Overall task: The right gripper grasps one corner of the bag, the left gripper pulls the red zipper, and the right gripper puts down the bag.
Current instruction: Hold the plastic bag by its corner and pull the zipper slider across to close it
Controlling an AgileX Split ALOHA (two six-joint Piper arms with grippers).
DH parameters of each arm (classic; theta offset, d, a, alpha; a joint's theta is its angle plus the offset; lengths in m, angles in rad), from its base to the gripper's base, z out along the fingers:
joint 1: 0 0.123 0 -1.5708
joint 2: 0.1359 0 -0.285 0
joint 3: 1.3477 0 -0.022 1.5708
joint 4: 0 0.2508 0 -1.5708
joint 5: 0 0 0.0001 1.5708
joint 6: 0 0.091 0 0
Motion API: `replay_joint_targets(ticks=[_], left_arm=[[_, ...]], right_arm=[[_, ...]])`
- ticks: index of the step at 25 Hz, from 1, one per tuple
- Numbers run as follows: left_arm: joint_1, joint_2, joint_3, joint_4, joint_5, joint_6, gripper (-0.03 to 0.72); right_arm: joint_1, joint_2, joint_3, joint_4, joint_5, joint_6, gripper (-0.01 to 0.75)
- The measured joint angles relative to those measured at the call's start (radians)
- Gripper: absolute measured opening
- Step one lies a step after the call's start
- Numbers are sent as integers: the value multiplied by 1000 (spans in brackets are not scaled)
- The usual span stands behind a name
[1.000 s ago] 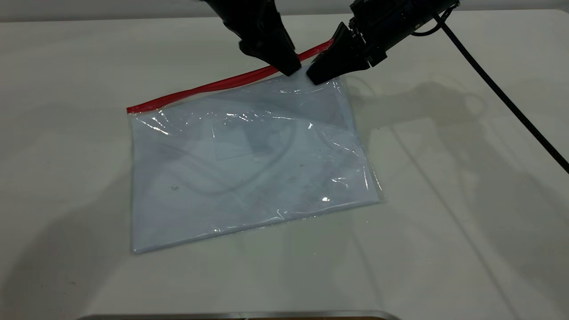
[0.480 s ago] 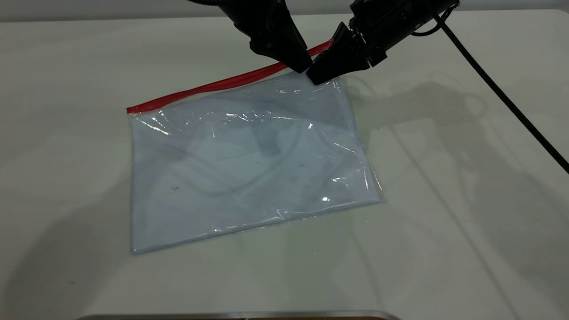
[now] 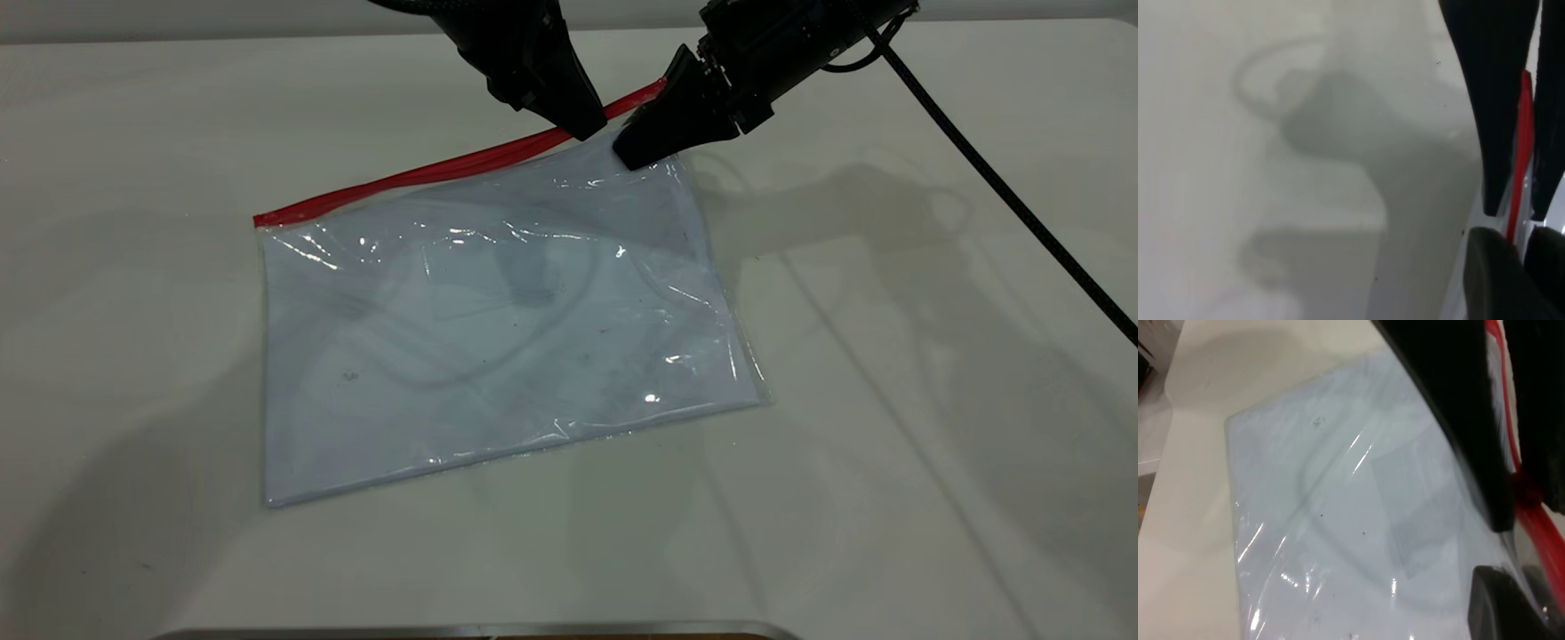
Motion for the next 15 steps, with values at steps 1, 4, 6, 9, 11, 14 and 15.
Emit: replay_joint_targets(ticks=[1, 4, 6, 9, 11, 14, 15], left_arm=[[0, 0, 0, 1, -2, -1, 114], [0, 0, 0, 1, -5, -1, 55], [0, 0, 0, 1, -5, -1, 53], [0, 0, 0, 2, -5, -2, 51], [1, 0, 0, 9, -8, -10, 51], [5, 0, -1, 32, -15, -37, 51], [9, 0, -1, 47, -17, -51, 51]], right_arm=[[0, 0, 0, 0, 0, 0, 34], [0, 0, 0, 0, 0, 0, 35], [0, 0, 0, 0, 0, 4, 35], [-3, 0, 0, 1, 1, 32, 36], [-14, 0, 0, 14, 3, 55, 36], [-47, 0, 0, 27, 18, 83, 36], [-62, 0, 0, 29, 21, 95, 36]])
